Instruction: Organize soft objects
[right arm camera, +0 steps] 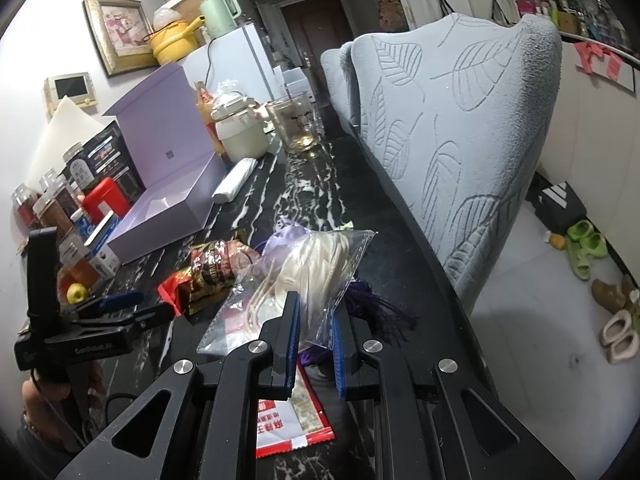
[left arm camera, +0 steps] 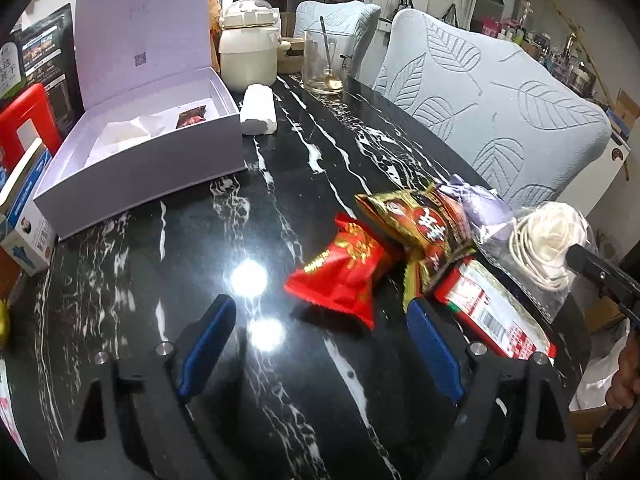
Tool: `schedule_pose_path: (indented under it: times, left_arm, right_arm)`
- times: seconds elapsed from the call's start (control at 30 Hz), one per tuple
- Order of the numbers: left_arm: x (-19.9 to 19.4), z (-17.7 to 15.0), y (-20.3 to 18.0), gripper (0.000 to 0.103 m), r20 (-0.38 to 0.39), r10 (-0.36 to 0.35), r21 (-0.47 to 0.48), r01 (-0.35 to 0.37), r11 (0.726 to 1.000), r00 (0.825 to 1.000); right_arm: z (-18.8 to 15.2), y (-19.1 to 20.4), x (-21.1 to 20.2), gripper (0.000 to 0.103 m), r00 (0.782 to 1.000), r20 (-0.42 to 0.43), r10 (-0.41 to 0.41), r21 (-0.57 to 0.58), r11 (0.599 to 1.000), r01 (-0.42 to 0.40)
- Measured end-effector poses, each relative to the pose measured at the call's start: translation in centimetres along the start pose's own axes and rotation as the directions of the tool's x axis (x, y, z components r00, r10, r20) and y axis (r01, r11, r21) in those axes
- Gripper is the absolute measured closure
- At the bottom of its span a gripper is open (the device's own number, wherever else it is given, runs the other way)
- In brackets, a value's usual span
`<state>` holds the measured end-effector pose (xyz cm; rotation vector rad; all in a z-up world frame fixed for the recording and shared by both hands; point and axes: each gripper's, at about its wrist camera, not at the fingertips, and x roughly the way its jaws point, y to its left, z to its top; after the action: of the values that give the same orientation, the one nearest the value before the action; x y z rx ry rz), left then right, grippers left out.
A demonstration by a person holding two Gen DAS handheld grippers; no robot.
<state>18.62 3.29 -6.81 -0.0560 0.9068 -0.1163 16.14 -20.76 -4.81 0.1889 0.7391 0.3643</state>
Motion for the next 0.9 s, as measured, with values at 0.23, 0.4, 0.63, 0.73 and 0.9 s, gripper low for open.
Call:
schedule_pose_path:
  times: [0.23, 0.4, 0.63, 0.73, 0.9]
  left_arm:
    - [1.7, 1.2, -0.3, 0.015, -0.003, -0.001, 0.029, 0.001, 1.0, 1.0]
    - [3.3, 1.6, 0.0, 0.015, -0.034, -0.033, -0.005, 0.033, 0.999, 0.999]
    - [3.8, 1.4, -0.5, 0.031, -0.025, -0.033, 0.036, 0.034, 0.999, 0.999]
    - [3.6, 1.2, -1.0, 0.059, 0.002, -0.034, 0.065, 0.034, 0.997, 0.999]
    - [3.2, 1.0, -1.0, 0.062, -0.006, -0.077, 0.053, 0.077, 0.996, 0.997]
  right_arm:
    - [0.3, 0.0, 0.2, 0.089, 1.0, -0.002, -0.006, 0.0, 1.0, 0.006]
    - [0.4, -0.1, 0.3, 0.089, 1.0, -0.006, -0.016, 0.003, 1.0, 0.016]
    - [0.6, -0.2, 0.5, 0.088, 1.0, -0.013, -0.019, 0.012, 1.0, 0.019]
    - [0.6, -0.2, 0.6, 0.088, 1.0, -0.015, -0.016, 0.014, 1.0, 0.016]
    - [0.6, -0.1, 0.4, 0.088, 1.0, -0.011, -0.014, 0.015, 1.0, 0.014]
